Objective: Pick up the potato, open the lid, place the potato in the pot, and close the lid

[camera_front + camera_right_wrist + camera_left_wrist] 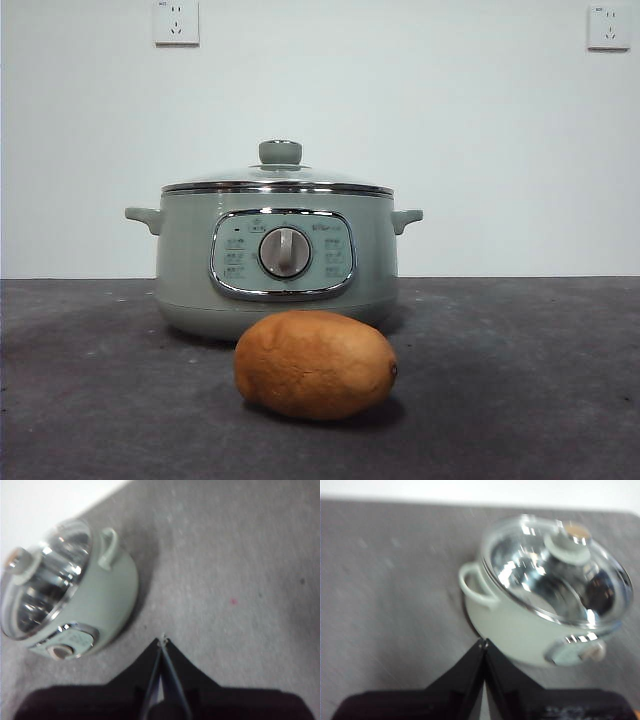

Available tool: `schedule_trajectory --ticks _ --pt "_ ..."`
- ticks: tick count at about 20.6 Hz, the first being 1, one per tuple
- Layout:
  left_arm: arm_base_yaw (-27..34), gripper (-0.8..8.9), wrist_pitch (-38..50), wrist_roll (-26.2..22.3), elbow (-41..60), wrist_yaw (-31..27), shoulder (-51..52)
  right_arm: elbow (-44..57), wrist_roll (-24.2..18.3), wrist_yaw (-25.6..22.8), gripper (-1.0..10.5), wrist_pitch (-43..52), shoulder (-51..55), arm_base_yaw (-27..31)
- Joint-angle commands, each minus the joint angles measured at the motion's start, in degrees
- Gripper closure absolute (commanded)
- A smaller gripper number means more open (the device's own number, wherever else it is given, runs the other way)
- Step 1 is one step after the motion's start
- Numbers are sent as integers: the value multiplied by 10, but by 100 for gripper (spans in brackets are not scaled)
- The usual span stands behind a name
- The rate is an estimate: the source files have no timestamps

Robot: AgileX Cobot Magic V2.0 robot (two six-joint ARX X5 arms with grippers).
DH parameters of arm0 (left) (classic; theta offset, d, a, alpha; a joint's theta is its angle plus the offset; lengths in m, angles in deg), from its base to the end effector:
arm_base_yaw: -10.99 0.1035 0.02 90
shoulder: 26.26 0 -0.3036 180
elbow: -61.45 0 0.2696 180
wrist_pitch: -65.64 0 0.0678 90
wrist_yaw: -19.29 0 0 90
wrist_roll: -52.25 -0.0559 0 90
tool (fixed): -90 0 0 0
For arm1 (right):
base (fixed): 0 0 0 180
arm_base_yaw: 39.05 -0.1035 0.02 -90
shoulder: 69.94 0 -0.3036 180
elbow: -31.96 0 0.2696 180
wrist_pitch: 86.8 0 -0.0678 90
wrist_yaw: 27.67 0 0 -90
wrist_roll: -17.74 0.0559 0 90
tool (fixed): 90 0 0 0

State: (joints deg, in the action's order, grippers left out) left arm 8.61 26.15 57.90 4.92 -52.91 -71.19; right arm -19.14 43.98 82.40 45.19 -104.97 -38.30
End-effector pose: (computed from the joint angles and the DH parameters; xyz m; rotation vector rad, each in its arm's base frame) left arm 0.1753 -0.0244 0.3155 -0.1613 0.5017 -0.3212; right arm 0.1328 0.0174 0.2888 0.5432 0.6186 0.1972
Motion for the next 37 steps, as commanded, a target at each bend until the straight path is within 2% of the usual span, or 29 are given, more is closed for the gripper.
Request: schedule_trajectory --ticks 1,7,8,10,13,15,17,19,21,29,31,37 --pt "1 817 -47 -3 -30 45 -34 -23 -17 38 947 -17 -31 0" --pt "0 818 -106 -34 -56 130 -80 -67 -80 184 945 -27 -127 -2" --pt "0 817 -118 -39 -56 140 -85 -80 -87 197 945 -32 -153 -7" --pt "0 817 -138 -67 -56 141 -89 -110 -116 192 943 -48 -202 -32" --pt "0 817 -144 -89 -56 141 -94 -161 -163 141 896 -85 -268 -96" --pt "0 817 -145 -89 -56 141 -97 -198 -177 88 750 -104 -314 -156" --pt "0 817 -144 -89 -56 142 -101 -229 -180 64 621 -113 -355 -212" --pt "-1 817 -145 -89 -56 142 -108 -256 -188 40 434 -117 -394 -266" --pt "-2 817 -145 -89 -56 141 -115 -278 -200 13 323 -116 -429 -316" --pt "-7 817 -145 -93 -56 141 -142 -304 -246 -93 307 -113 -552 -461" --pt "-7 817 -144 -94 -56 141 -143 -304 -266 -110 307 -107 -579 -484" --pt "-7 817 -145 -107 -56 141 -143 -304 -278 -131 311 -76 -652 -512"
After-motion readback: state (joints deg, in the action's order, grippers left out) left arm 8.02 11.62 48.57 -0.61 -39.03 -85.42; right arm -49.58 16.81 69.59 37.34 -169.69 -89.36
